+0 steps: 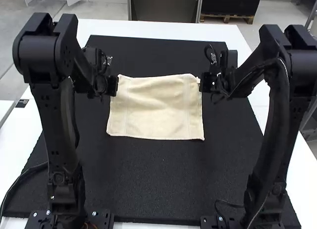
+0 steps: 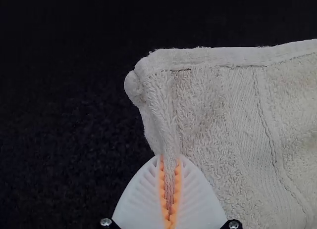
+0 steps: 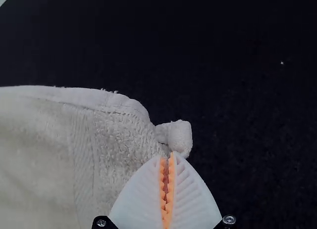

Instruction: Fold the towel.

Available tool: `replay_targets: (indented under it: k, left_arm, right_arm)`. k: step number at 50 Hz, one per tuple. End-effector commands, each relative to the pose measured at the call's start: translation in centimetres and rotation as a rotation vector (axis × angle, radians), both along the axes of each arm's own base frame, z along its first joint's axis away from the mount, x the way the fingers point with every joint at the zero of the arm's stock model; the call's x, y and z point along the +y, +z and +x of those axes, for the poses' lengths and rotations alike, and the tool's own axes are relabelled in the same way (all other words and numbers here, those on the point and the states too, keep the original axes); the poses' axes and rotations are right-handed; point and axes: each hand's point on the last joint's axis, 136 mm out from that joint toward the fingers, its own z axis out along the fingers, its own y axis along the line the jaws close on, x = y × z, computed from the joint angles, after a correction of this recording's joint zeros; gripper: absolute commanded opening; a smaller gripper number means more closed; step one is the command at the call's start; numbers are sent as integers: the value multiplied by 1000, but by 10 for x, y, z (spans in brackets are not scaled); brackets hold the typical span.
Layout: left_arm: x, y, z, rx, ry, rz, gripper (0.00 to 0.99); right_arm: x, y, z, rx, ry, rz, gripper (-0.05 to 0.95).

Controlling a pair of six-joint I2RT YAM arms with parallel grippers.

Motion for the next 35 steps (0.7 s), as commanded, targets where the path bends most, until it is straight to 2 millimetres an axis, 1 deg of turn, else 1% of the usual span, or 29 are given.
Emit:
replay_targets:
  k: [1,8,19,26,35]
  left_arm:
    - [10,9,-4,-27,2,20,21]
    - [17,6,-11,-22,1,38,21]
    - [17,-4,-24,-1,-18,52,21]
    - [15,-6,-31,4,-33,56,21]
    - [12,-4,-39,0,-44,53,21]
  right_arm:
    - [-4,13,-7,-18,5,14,-20]
    - [-3,12,-17,-11,17,14,-20]
    - [-5,12,-32,-3,28,18,-20]
    - [-5,13,-41,5,34,14,-20]
    - [-5,9,-57,28,48,17,-20]
